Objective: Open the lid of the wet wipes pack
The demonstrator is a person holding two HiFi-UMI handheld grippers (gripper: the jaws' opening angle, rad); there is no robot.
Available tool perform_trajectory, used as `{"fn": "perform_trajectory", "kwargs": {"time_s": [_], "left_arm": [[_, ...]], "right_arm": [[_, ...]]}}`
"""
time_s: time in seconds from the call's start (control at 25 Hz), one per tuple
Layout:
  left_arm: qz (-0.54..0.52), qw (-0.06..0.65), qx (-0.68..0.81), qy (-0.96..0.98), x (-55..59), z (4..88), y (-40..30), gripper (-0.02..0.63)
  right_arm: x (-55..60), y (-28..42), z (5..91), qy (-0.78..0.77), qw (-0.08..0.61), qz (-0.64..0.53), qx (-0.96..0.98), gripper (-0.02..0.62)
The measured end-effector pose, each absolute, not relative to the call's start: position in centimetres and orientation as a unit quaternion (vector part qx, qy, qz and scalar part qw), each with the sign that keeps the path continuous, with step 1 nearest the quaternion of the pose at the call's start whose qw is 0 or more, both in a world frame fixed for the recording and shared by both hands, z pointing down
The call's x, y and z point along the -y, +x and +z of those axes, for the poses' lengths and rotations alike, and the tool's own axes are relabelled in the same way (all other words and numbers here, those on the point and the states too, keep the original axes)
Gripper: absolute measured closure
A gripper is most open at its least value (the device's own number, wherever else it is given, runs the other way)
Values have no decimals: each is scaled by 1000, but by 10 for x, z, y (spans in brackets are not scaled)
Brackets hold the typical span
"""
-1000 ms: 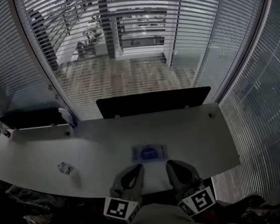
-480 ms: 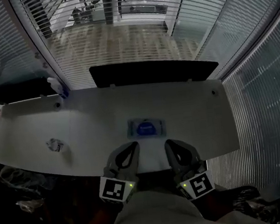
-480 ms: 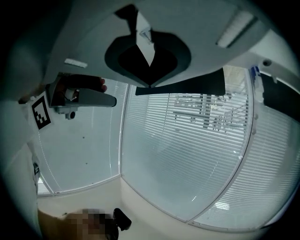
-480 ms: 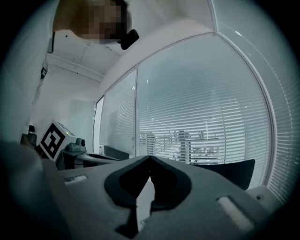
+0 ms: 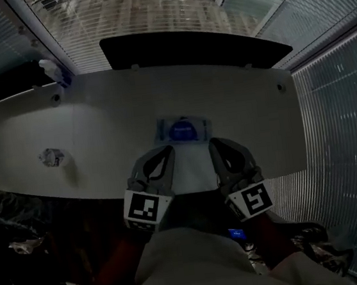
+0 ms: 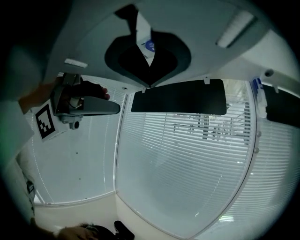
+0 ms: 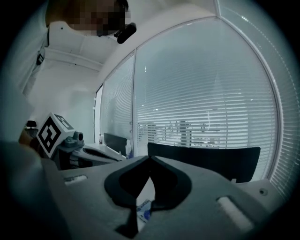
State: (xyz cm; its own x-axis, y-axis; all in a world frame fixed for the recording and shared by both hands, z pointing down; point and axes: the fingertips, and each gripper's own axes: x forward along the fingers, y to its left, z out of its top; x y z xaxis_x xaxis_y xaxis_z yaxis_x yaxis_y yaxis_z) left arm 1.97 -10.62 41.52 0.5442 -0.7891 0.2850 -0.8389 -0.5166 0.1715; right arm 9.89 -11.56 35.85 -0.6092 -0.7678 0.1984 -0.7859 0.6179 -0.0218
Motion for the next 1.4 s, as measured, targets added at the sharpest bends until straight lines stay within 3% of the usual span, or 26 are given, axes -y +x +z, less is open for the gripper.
{"fn": "perform_trajectory", "kwargs": {"time_s": [0.56, 1.0, 1.08, 1.4], "left_arm": [[140, 196, 461, 854, 135, 510, 20, 603], [194, 241, 456, 834, 153, 604, 13, 603], [202, 247, 453, 832, 156, 618, 13, 603], [224, 273, 441, 825, 163, 660, 18, 603]], "right_arm": [[151, 76, 455, 371, 190, 25, 909, 594], [158, 51, 556, 288, 320, -16, 902, 591], [158, 50, 577, 270, 345, -19, 899, 537], [150, 52, 652, 209, 421, -14, 882, 521]]}}
